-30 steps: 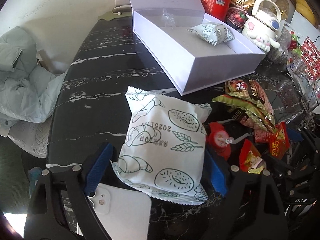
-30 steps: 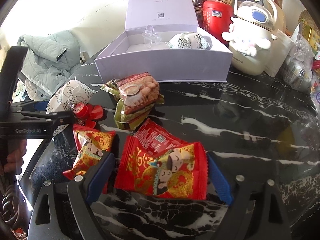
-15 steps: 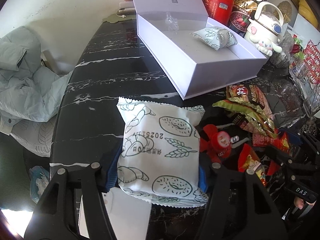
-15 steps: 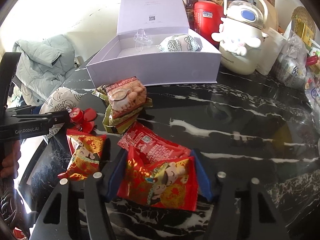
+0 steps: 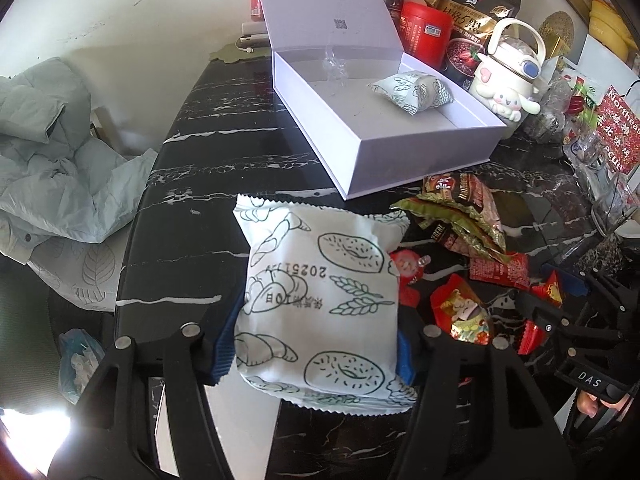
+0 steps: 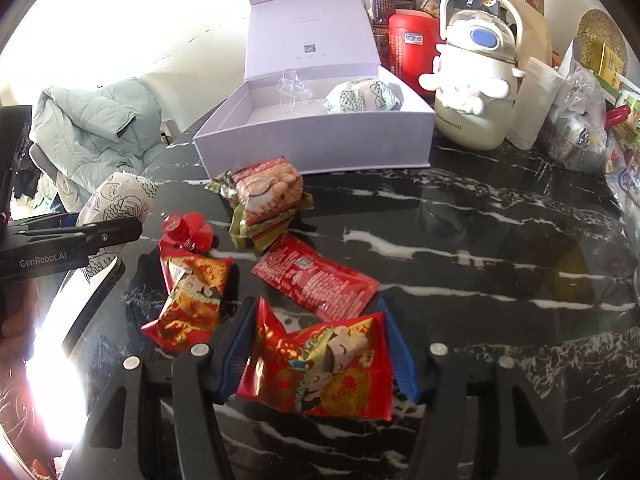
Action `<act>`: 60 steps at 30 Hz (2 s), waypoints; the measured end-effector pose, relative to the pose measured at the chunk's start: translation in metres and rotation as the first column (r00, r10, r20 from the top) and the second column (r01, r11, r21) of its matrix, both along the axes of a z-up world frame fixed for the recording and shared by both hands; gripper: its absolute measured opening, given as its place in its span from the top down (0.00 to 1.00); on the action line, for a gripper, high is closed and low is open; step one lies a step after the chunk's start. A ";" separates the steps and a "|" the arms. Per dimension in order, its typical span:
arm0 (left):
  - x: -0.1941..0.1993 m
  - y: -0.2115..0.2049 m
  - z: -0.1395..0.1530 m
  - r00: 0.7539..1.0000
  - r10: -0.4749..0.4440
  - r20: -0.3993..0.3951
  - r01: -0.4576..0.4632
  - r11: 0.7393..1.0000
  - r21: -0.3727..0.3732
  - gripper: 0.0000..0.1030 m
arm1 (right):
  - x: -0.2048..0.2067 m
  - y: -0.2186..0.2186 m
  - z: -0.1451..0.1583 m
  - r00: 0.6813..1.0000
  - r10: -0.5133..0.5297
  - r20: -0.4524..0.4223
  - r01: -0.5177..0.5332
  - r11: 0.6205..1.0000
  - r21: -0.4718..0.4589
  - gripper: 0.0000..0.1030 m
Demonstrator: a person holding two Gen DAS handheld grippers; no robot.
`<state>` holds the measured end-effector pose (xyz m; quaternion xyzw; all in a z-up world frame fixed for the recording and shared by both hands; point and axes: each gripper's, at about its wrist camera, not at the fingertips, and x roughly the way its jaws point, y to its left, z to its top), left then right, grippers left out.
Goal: Organize objects
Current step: 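Grasp the red cartoon snack packet with the right gripper while the left gripper holds the pouch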
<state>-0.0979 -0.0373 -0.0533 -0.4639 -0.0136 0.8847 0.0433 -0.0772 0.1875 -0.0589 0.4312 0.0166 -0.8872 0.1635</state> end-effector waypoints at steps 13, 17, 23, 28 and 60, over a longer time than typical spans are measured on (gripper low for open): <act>0.034 0.008 -0.002 1.000 0.003 0.025 -0.004 1.000 0.024 0.42 | 0.031 -0.003 -0.005 0.996 0.094 -0.006 -0.094 0.996 -0.006 0.36; 0.042 0.011 -0.006 0.999 -0.001 0.036 0.000 1.000 0.024 0.42 | 0.036 -0.004 -0.006 0.993 0.114 -0.011 -0.114 0.993 -0.003 0.27; 0.054 0.018 -0.009 0.999 -0.025 0.046 0.024 1.000 0.016 0.42 | 0.052 -0.003 -0.007 0.989 0.138 -0.049 -0.137 0.990 0.015 0.14; 0.061 0.022 -0.013 0.998 -0.032 0.061 0.031 0.999 0.019 0.42 | 0.065 0.004 -0.011 0.993 0.103 -0.051 -0.101 0.994 0.043 0.13; 0.068 0.026 -0.022 0.994 -0.048 0.094 0.043 0.997 0.056 0.42 | 0.067 0.004 -0.010 0.997 0.046 -0.069 -0.043 0.998 0.055 0.57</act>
